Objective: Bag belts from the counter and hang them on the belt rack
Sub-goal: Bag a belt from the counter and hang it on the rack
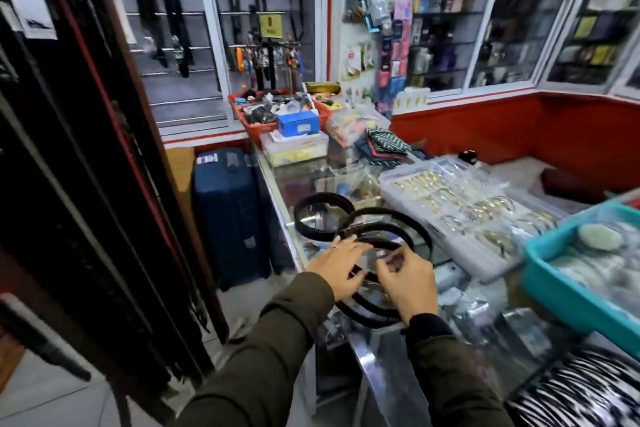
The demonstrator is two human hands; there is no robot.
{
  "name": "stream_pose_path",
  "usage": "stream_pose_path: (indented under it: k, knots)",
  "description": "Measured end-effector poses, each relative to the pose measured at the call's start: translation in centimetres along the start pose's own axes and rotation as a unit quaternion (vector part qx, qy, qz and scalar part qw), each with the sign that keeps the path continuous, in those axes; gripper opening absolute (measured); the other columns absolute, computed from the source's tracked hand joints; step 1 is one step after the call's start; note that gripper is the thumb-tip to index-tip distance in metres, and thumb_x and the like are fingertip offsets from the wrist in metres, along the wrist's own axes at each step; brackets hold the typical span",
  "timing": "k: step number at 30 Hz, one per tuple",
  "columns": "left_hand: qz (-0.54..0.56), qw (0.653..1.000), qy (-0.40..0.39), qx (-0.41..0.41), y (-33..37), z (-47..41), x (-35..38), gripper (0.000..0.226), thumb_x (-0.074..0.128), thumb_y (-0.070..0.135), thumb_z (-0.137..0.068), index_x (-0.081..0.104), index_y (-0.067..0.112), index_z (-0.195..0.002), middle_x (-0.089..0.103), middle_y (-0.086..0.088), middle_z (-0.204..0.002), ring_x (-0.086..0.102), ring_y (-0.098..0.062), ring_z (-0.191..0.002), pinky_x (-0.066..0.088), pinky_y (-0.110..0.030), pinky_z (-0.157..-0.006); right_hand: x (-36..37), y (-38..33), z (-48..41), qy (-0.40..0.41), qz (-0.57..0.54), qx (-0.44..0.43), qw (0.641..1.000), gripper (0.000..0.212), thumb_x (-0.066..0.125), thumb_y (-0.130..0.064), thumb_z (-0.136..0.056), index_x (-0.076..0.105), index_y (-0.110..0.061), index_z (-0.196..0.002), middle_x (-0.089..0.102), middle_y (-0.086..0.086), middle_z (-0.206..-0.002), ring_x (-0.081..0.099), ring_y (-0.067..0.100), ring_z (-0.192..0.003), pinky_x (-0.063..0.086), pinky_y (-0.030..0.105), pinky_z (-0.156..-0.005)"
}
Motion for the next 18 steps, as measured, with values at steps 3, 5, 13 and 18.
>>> stream_pose_path:
  k: [3,5,13,18]
  knots:
    - [-0.058,0.996,-0.072,0.013,1.3,-0.7,2.2,0.053,0.052,0.034,-0.094,0.048,0.015,-0.144,0.055,-0.014,-0.145,0.047,-0.032,-0.136,0.025,-0.043,-0.123,-0.8,2.8,0.0,-0.007,0.012,0.066,0.998,0.042,0.060,-0.040,-0.087,0.066,-0.004,-0.066,0.066,0.017,-0.068,0.067,0.039,-0.083,0.046,0.037,-0.068]
    - [-0.088,0.991,-0.096,0.012,1.9,-0.9,3.2,0.047,0.053,0.034,-0.094,0.055,0.013,-0.136,0.063,-0.014,-0.132,0.056,-0.035,-0.124,0.042,-0.046,-0.110,-1.1,4.4,0.4,-0.028,0.010,0.119,0.992,0.045,0.056,-0.039,-0.090,0.064,-0.001,-0.066,0.067,0.020,-0.072,0.066,0.040,-0.084,0.044,0.036,-0.070]
    - [-0.030,0.999,0.016,-0.011,3.0,-1.5,1.7,0.030,0.055,0.029,-0.098,0.066,0.019,-0.124,0.072,-0.009,-0.120,0.066,-0.032,-0.113,0.054,-0.042,-0.094,-1.2,5.2,1.3,-0.063,-0.021,0.156,0.986,0.033,0.063,-0.034,-0.080,0.071,-0.002,-0.073,0.072,0.013,-0.072,0.067,0.034,-0.078,0.057,0.040,-0.080]
    - [0.076,0.989,0.126,-0.016,3.2,-1.5,-1.7,0.028,0.060,0.028,-0.096,0.071,0.018,-0.120,0.076,-0.004,-0.117,0.069,-0.024,-0.110,0.055,-0.035,-0.095,-0.3,4.9,1.1,-0.071,-0.349,0.233,0.905,0.038,0.079,-0.014,-0.082,0.060,-0.002,-0.112,0.073,0.022,-0.096,0.076,0.030,-0.077,0.064,0.042,-0.072]
Point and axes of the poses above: each hand's wrist, its own z-axis away from the middle knuckle, its own x-axis out of the palm, y = z × x, the point moved 8 cm from there along -z, towards the middle knuckle
